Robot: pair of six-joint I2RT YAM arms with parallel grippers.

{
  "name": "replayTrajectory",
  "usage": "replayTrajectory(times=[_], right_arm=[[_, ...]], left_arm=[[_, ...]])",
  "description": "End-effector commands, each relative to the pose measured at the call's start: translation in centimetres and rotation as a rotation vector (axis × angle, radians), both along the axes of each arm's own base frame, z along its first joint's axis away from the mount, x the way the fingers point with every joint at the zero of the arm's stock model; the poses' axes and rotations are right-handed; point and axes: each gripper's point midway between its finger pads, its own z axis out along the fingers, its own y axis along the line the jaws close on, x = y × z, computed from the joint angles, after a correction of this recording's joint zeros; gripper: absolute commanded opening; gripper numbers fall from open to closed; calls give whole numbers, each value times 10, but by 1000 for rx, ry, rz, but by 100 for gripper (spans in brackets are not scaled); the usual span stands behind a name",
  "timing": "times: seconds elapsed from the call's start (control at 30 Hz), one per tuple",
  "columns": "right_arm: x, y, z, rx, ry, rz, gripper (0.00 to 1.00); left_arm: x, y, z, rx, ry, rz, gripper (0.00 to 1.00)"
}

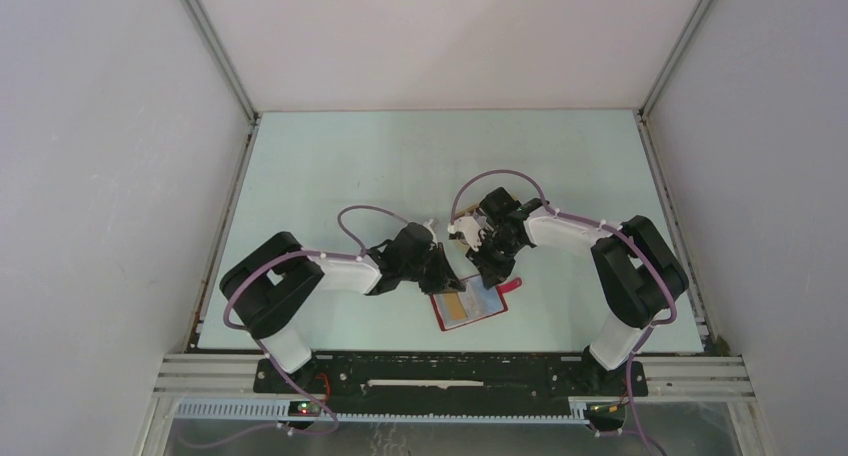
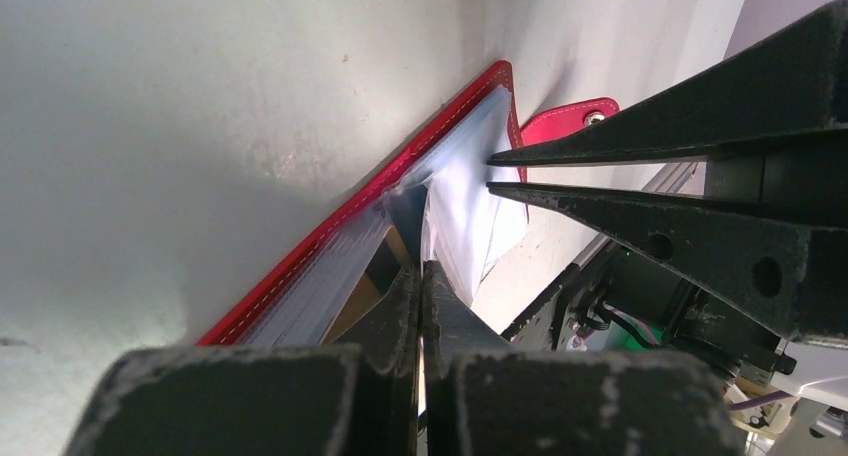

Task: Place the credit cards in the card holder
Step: Insert the credit card into the card holder.

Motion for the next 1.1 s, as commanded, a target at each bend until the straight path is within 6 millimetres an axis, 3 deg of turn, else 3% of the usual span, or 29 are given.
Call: replayTrajectory(times=[0.0, 0.27, 0.5, 0.63, 0.77, 0.9, 1.07], right_arm=[[12, 2, 3, -15, -58, -3, 21], [12, 7, 14, 27, -67, 5, 21], [2, 21, 55, 227, -97, 53, 24], [-16, 30, 79, 359, -125, 155, 23], [-55, 38, 93, 493, -228, 424, 21], [-84, 44, 77, 517, -498, 772, 19], [-77, 66, 63, 411, -636, 833, 16]], left_arm=[[-37, 22, -37, 128, 141, -81, 0], [-28, 19, -38, 112, 121, -63, 2], [-24, 15, -39, 86, 105, -53, 12], [-24, 17, -40, 82, 95, -45, 19], [-23, 20, -41, 76, 82, -42, 25], [-23, 21, -42, 64, 71, -45, 27], [-24, 22, -43, 54, 60, -56, 28]])
